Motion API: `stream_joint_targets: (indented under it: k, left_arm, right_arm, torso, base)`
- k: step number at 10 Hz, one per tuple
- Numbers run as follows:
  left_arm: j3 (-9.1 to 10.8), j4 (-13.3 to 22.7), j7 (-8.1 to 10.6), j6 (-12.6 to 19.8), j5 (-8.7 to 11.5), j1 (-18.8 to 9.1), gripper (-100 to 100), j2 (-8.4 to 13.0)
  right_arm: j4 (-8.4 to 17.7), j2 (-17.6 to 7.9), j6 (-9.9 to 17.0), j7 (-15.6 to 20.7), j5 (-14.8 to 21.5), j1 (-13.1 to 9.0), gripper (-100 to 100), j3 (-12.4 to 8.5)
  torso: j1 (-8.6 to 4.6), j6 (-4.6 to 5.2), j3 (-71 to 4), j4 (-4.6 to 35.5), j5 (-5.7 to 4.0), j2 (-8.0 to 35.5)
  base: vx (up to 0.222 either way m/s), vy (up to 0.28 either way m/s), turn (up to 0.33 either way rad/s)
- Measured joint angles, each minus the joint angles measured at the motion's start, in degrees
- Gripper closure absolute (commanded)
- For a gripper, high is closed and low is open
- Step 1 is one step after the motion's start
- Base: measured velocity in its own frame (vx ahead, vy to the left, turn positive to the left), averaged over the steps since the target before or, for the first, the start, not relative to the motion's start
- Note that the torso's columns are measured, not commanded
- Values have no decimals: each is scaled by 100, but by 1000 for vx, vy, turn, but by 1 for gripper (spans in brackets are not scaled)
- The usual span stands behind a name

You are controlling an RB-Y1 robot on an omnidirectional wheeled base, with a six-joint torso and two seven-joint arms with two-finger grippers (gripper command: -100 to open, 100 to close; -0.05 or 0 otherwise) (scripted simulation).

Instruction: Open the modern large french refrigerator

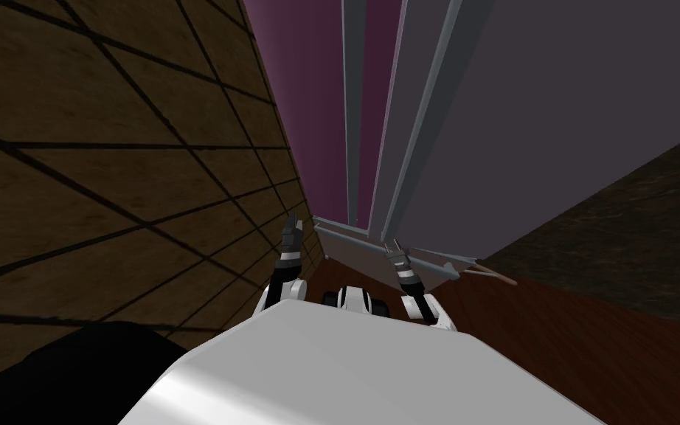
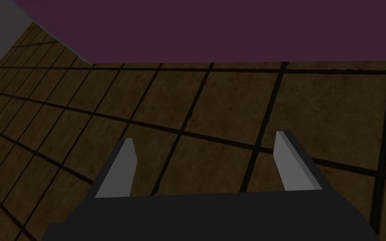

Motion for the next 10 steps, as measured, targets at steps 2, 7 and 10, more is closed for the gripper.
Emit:
stream_joint_targets:
  k: [2, 7, 10]
  left_arm:
    - [0, 0, 0, 0, 0, 0, 0, 0]
    - [0, 0, 0, 0, 0, 1, 0, 1]
    - [1, 0, 0, 0, 0, 2, 0, 1]
  right_arm:
    - [-31, -128, -2, -224, 100, -5, 100, 172]
    - [10, -425, -60, -656, 264, -93, 100, 470]
    - [-42, -502, -185, -824, 369, -94, 100, 709]
  torso:
    - [2, -8, -14, 11, 6, -18]
    - [2, -33, -27, -1, 1, -38]
    - [-10, -6, -12, 9, 0, -15]
  base:
    - [-210, -140, 92]
    - [-137, -135, 95]
    - [-130, -179, 109]
